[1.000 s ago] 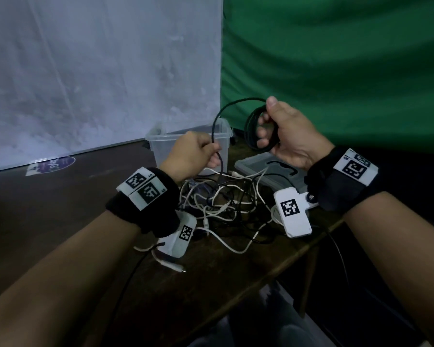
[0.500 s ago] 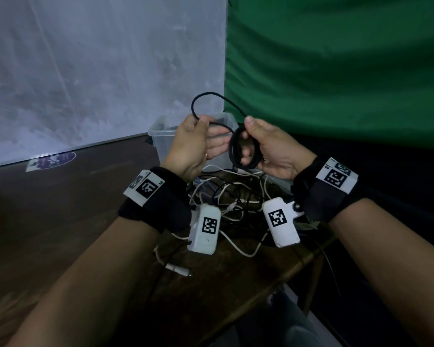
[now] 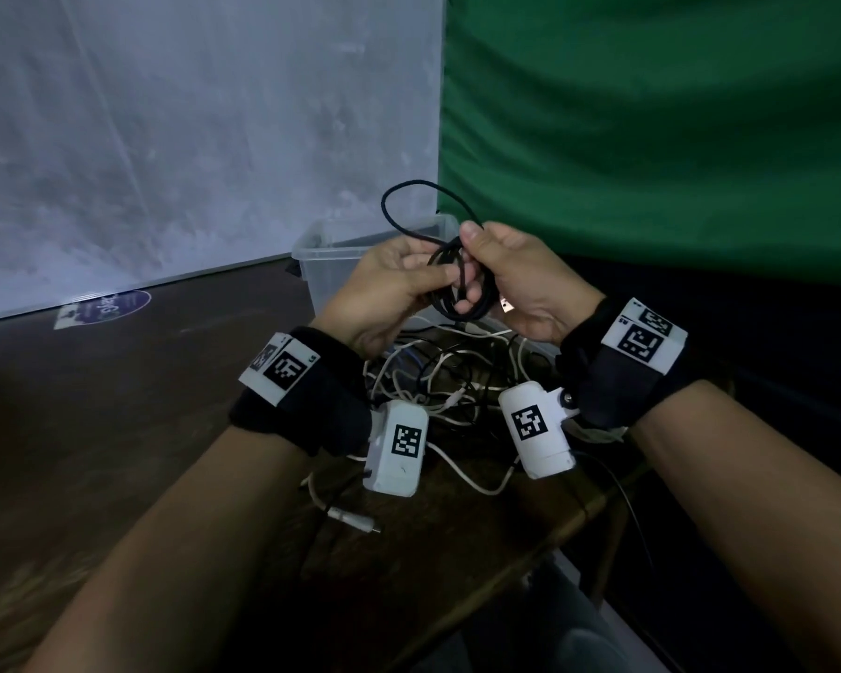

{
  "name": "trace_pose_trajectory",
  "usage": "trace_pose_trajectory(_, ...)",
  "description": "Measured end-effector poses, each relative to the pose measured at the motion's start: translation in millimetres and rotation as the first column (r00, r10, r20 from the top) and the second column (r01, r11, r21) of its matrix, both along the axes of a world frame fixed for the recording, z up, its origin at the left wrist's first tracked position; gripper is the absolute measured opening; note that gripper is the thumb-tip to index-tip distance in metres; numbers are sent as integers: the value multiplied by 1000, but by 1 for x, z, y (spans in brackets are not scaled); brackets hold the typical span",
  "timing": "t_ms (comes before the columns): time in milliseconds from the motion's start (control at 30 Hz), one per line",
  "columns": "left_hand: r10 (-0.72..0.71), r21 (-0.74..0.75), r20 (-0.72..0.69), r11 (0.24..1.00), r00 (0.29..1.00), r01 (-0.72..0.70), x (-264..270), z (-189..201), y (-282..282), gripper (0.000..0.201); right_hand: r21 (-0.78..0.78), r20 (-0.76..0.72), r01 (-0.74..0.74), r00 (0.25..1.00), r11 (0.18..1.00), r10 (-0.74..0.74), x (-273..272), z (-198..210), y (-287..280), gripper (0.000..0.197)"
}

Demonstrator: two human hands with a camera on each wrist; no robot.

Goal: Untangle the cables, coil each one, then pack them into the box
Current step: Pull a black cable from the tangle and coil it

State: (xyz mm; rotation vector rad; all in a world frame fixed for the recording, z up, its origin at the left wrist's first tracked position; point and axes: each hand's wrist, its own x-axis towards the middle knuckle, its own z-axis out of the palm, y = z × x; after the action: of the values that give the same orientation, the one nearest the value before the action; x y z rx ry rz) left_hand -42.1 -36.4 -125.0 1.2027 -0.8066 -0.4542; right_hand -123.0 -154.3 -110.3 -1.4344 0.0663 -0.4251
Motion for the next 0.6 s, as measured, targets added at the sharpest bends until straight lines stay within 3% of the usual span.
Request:
trace_pose_trajectory(100,13,29,-7,999,1000,-13,-4,2,1,12,-9,16,18,1000,1000,-18,-1,0,-1,27)
trace_pose_trajectory(233,370,24,153,926,916,-378,-4,4,-2,36,31,19,49,999,998,-49,-3,0,-6,24)
trace_pose_trajectory(400,288,79,292,943,912,-323,-12,10,3,9,65,38,76,996,995,-79,-4,0,-8,23)
trace_pose_trajectory(600,367,123,458,875,809,-467,-11,7,2,13,35,32,68,997,997,-69,-4,-3,-9,23)
